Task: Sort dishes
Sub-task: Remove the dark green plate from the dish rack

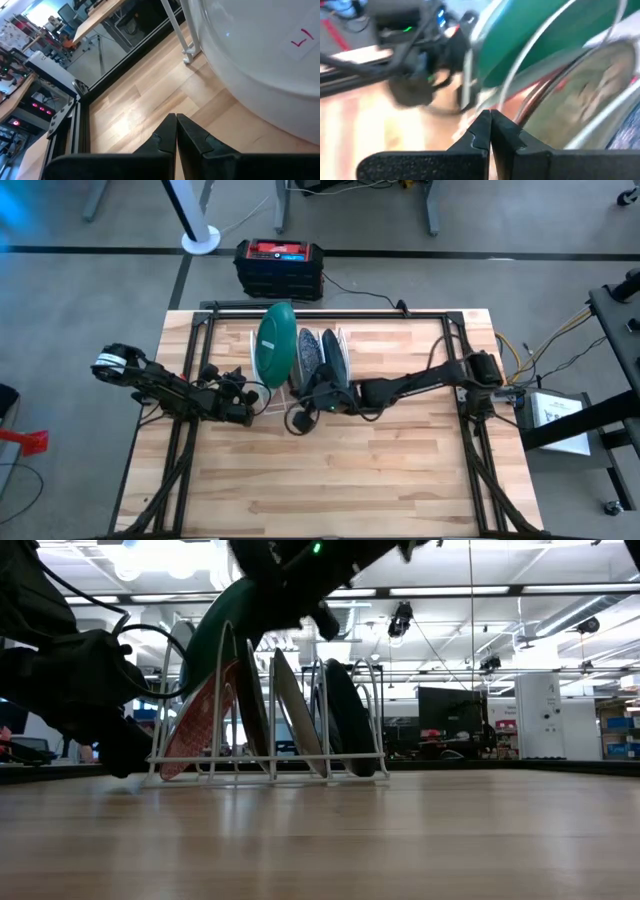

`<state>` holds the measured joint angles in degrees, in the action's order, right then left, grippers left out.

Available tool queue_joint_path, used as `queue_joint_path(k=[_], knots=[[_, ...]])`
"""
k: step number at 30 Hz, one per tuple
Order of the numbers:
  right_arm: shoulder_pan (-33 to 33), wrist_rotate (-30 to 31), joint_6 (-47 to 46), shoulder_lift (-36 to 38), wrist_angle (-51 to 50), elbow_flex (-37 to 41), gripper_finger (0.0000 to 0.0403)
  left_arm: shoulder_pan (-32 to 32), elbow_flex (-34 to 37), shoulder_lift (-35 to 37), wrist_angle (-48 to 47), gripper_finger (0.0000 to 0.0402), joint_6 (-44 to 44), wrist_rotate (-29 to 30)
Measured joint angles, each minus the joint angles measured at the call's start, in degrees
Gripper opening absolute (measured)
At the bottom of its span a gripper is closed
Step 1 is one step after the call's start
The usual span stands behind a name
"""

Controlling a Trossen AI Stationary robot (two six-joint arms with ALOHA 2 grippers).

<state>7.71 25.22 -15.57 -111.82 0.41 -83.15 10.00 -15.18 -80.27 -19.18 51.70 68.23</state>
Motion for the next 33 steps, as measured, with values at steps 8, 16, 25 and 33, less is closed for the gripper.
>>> queue_joint_path(k=[8,16,25,33], knots=[[1.1,0.5,-10.4,9.0,-10.7,0.1,0.0017,0.0,0.0,0.1,-0.1,0.0,0.1,-0.2],[-5.8,-4.1,-15.8,16.5,-10.4,0.0,0.0138,0.0,0.0,0.1,-0.1,0.0,0.2,-0.3],[-10.7,-16.2,-20.8,13.3,-2.7,0.0,0.0275,0.0,-0.9,0.6,-1.7,0.0,-0.1,-3.2],[-11.5,-16.2,-20.4,12.3,0.2,0.0,0.0298,0.0,-4.1,0.7,-11.4,0.0,4.5,-8.6]])
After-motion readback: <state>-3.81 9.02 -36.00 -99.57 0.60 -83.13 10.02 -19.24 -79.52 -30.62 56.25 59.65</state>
